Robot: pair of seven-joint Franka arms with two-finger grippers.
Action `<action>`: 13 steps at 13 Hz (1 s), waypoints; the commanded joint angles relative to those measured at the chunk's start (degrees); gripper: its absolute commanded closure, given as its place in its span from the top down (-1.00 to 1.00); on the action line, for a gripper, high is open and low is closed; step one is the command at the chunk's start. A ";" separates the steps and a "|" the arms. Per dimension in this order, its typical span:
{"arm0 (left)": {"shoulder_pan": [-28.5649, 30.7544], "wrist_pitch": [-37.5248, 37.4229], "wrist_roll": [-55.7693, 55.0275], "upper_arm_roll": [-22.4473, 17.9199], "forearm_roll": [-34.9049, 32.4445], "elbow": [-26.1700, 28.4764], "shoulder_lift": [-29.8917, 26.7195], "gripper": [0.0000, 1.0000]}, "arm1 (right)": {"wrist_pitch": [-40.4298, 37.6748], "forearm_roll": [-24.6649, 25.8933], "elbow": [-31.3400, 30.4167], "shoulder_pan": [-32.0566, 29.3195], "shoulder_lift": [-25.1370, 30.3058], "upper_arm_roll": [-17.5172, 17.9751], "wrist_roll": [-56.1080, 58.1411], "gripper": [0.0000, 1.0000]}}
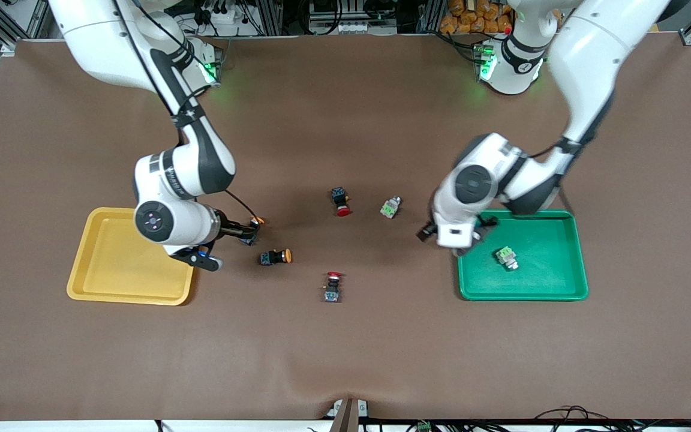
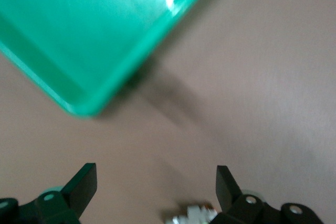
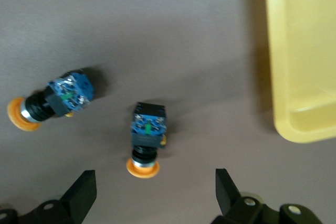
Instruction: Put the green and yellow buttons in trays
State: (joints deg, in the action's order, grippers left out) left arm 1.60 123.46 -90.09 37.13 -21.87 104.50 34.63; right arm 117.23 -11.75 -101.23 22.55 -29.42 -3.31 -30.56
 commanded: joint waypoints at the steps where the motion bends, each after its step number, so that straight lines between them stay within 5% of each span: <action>1: -3.96 2.83 -12.78 -0.48 -1.60 0.09 2.98 1.00 | 7.19 -0.20 -4.66 -0.48 -0.81 -0.47 3.13 1.00; 6: -6.08 9.31 -21.34 -0.57 -3.52 4.56 3.69 1.00 | 17.93 -0.73 -6.88 0.04 -4.14 -0.38 2.97 1.00; 13: -5.65 18.64 -26.80 -0.74 -8.28 8.87 4.48 1.00 | 18.30 -0.91 -9.34 1.62 -4.24 -0.12 0.95 1.00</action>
State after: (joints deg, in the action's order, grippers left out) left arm -4.20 137.52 -113.31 36.61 -28.03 111.15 39.36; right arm 135.16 -11.78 -109.03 23.07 -34.93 -3.21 -28.51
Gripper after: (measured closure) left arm 0.000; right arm 0.000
